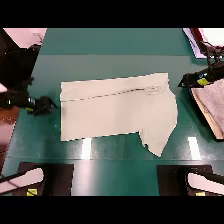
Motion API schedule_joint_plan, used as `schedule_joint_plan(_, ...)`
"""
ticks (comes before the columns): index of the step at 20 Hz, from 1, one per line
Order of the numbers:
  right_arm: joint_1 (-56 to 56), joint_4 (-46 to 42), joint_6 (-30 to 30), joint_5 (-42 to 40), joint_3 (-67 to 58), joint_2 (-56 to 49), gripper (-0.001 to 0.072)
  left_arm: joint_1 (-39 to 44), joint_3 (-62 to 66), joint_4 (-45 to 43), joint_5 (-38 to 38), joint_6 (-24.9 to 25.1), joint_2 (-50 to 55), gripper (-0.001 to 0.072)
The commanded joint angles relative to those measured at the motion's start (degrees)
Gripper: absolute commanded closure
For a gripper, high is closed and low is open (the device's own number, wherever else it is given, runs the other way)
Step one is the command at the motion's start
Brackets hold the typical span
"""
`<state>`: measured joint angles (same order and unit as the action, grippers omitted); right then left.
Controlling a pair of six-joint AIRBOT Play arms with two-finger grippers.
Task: Fold the shirts.
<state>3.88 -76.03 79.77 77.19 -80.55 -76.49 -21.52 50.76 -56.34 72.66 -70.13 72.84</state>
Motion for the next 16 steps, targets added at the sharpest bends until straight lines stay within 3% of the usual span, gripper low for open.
schedule_joint_plan(1,0.1,0.1,-0.5,1.7,0.0,0.0,0.0350,-1.1,-15.7,0.0,-1.7,0.0,-11.4,0.0108)
schedule_joint_plan(7,0.0,0.1,-0.5,1.9,0.0,0.0,0.0350,-0.8,-25.2,0.5,-1.6,0.1,-15.9,0.0108)
schedule_joint_plan(10,0.0,0.1,-0.5,2.1,0.0,0.0,0.0349,5.0,-26.1,0.4,-3.3,1.2,-15.9,0.0108)
schedule_joint_plan(14,-0.8,0.0,-0.6,4.0,0.0,0.1,0.0360,8.4,-26.1,0.6,-9.0,-4.9,-15.9,0.0111)
schedule_joint_plan(15,-1.5,0.0,-0.6,5.4,0.0,0.1,0.0408,8.4,-26.1,0.6,-9.0,-5.0,-15.9,0.0315)
schedule_joint_plan(16,-2.5,0.0,-0.8,6.7,0.2,0.3,0.0408,8.4,-25.8,0.6,-9.0,-4.8,-15.9,0.0549)
